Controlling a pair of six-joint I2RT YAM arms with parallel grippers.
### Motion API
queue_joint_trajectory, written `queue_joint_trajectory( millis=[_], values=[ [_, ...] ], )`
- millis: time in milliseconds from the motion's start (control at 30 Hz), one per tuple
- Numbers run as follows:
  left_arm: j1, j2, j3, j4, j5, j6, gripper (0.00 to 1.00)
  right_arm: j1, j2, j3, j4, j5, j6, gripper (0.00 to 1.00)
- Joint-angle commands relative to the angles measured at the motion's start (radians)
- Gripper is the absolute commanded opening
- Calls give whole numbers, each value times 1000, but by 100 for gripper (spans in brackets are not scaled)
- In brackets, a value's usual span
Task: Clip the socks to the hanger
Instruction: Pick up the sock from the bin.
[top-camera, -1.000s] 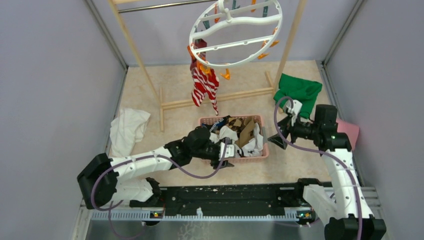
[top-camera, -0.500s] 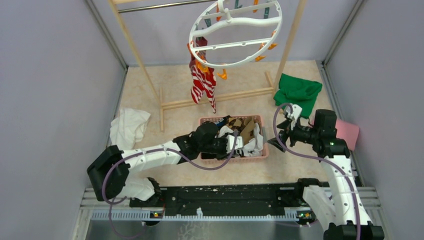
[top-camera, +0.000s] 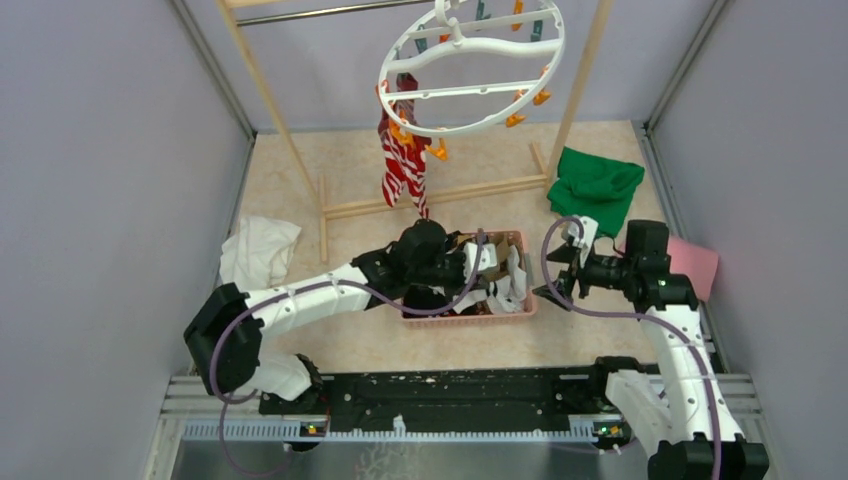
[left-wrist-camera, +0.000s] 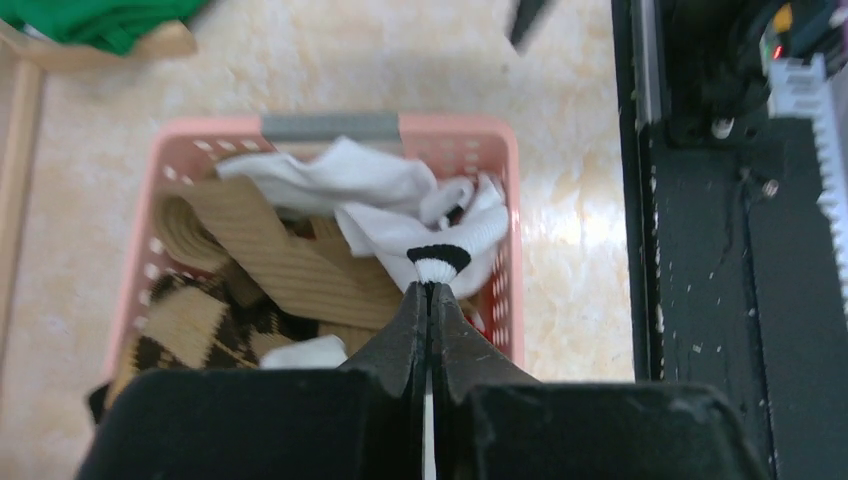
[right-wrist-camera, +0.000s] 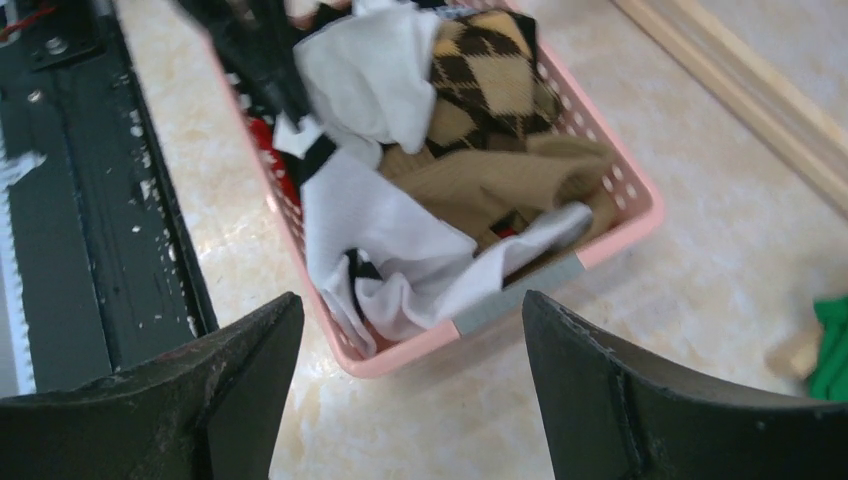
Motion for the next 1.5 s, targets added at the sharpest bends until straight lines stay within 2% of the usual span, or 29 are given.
queue_joint_trajectory(
  millis=[0, 100, 233, 267, 367, 433, 500, 600, 767, 933, 1033, 1100, 1133, 1233, 1300, 1367, 1400, 1467],
  values=[
    [68, -42, 166, -29, 166, -91, 0, -7, 32, 72, -180, -256, -381, 79],
    [143, 10, 287, -103, 322, -182, 0, -6, 120, 138, -351, -402, -728, 80],
    [209, 83, 394, -166, 503, -295, 0, 62, 224, 250, -342, -436, -739, 79],
    [216, 93, 416, -199, 536, -293, 0, 90, 238, 269, -318, -429, -710, 78],
    [220, 111, 481, -309, 499, -288, 0, 164, 259, 300, -141, -414, -455, 75],
    [225, 117, 512, -361, 473, -303, 0, 193, 282, 330, -151, -416, -419, 74],
    [236, 121, 523, -375, 432, -396, 0, 230, 286, 341, -172, -376, -428, 73],
    [258, 122, 520, -360, 451, -508, 0, 267, 273, 303, -65, -248, -320, 70],
    [269, 99, 458, -271, 490, -599, 0, 269, 252, 215, 103, -164, -168, 59],
    [275, 51, 344, -97, 478, -711, 0, 308, 244, 168, 163, -145, -110, 46],
    [277, 31, 282, 4, 471, -780, 0, 316, 239, 153, 201, -172, -63, 28],
    [281, 11, 241, 55, 448, -822, 9, 316, 239, 148, 226, -191, -23, 5],
    [283, -4, 216, 88, 438, -845, 13, 316, 239, 145, 229, -203, -13, 0],
    [295, -78, 118, 225, 419, -907, 31, 317, 239, 128, 234, -258, 10, 0],
    [296, -167, 33, 322, 399, -876, 44, 316, 243, 112, 276, -309, 65, 0],
    [295, -281, -60, 393, 388, -765, 59, 315, 254, 86, 377, -379, 178, 0],
    [294, -343, -128, 410, 378, -691, 69, 315, 268, 59, 447, -417, 287, 0],
    [291, -486, -254, 442, 340, -516, 78, 315, 287, 10, 643, -491, 473, 0]
  ],
)
